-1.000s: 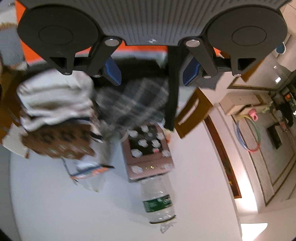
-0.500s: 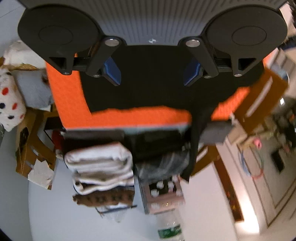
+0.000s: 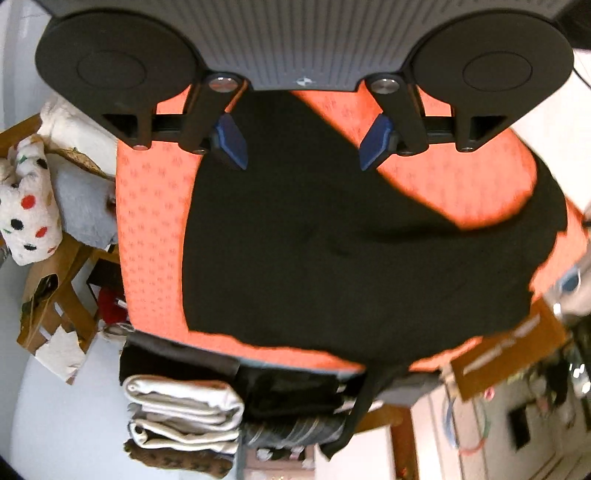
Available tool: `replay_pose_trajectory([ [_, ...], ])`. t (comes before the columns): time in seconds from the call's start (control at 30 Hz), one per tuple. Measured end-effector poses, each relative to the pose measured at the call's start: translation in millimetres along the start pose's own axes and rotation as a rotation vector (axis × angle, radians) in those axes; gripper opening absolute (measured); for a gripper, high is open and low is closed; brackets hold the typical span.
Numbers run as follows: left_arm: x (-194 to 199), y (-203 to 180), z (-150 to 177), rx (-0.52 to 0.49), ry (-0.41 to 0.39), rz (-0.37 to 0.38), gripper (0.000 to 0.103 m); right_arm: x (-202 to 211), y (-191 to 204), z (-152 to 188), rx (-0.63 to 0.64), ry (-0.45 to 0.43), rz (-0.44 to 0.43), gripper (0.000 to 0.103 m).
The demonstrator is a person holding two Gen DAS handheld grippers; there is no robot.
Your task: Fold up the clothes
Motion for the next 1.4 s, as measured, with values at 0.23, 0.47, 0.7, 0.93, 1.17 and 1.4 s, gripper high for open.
replay_pose_trajectory([
  [0.23,-22.6,-4.4,-5.7,0.041,0.036,0.015,0.045,-17.4,5.3,15.4,0.108,0.054,0.011,0.06],
  [0.47,-38.6,-11.9,-0.4,0.049,0.093,0.035,0.045,-33.8,5.5,27.7,0.167,0.097,0.028,0.042],
  [0.7,-49.0,-3.7,4.6,0.133,0.097,0.053,0.005,-40.5,0.5,28.0,0.156,0.098,0.036,0.004],
  [0.93,-5.8,-3.4,-19.5,0.232,-0.059,0.061,0.005,4.5,-11.6,3.9,0.119,-0.058,0.141,0.003],
  [1.17,43.8,-11.6,-52.9,0.23,-0.18,0.072,0.004,64.8,-20.4,-13.6,0.114,-0.2,0.184,0.003],
  [1.4,81.1,-15.4,-34.5,0.192,-0.123,0.071,0.004,104.5,-22.7,12.8,0.072,-0.176,0.154,0.003],
])
Point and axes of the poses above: each gripper's, at about its wrist camera, not at the fingertips, and x roughly against the way its jaws point, y to its left, z to its underside, the point moved 4 cm from there along -x, roughly the way its jaws point, and after that the axes turned 2 degrees about -y, right-handed, at the moved point
